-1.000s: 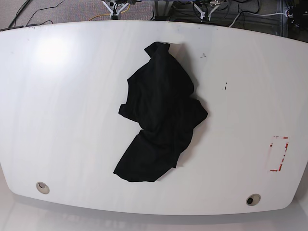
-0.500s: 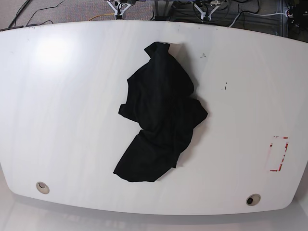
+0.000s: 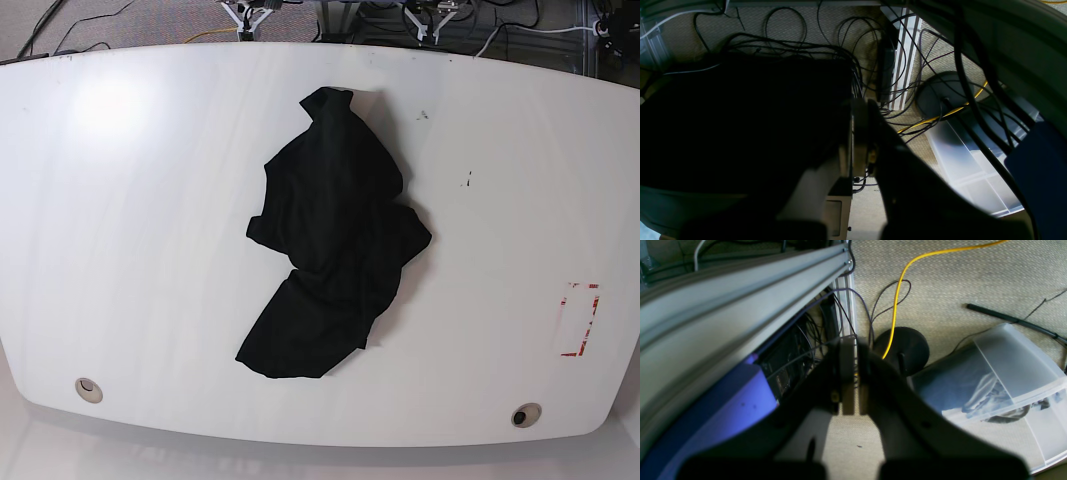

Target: Layout the t-shirt on the table in an organized manner, then fold the t-shirt properly

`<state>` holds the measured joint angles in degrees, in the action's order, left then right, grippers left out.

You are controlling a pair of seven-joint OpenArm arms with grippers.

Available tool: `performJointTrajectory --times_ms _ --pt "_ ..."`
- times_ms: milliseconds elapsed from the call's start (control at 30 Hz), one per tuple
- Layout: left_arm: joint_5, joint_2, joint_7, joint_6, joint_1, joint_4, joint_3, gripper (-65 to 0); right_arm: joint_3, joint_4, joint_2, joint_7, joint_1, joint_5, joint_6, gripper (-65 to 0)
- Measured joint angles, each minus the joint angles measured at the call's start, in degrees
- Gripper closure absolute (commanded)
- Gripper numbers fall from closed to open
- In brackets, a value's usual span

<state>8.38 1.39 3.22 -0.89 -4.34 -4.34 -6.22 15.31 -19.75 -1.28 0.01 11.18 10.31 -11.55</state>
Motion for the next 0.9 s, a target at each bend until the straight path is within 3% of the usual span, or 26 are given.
performJointTrajectory --times_ms 900 --pt "-0.15 -0.15 -0.37 0.00 -6.29 -11.04 0.66 0.0 0.07 -1.25 0.04 -0.22 1.88 0.00 -0.04 -0.8"
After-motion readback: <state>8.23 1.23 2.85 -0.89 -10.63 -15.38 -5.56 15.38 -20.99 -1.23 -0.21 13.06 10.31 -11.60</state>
